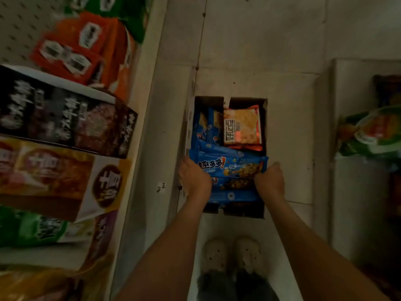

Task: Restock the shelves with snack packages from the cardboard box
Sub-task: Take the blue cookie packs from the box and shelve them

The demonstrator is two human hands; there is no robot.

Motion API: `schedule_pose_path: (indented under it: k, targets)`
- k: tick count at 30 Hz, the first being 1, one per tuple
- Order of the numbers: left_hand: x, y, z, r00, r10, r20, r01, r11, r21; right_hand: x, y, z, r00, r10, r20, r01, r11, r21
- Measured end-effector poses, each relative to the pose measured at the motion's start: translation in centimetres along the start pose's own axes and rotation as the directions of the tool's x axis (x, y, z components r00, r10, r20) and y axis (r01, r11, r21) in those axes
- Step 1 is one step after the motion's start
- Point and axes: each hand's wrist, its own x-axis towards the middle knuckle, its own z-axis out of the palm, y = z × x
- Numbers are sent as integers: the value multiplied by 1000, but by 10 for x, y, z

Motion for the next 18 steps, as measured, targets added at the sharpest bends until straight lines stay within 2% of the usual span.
schedule_pose_path:
  k: [4,6,8,11,15,18]
  targets:
    - [15,-7,7,991,-128,-39,126,990,-57,8,9,5,993,77,85,-81,996,47]
    - [18,-12,14,988,-156,-14,156,987,-26,12,16,10,986,104,133,-108,994,23]
    - [18,-13,14,991,-131,12,130,990,48,14,20,13,986,83,141,-82,997,-13]
    - [19,-17,13,997,-73,26,73,997,-33,21,27,17,987,91,131,-86,996,-38]
    - [20,-32,14,998,23,62,-15,992,-126,28,33,18,985,126,115,-128,992,15]
    - [28,-43,13,1000,-4,29,4,1000,-30,37,41,23,980,108,170,-112,994,18]
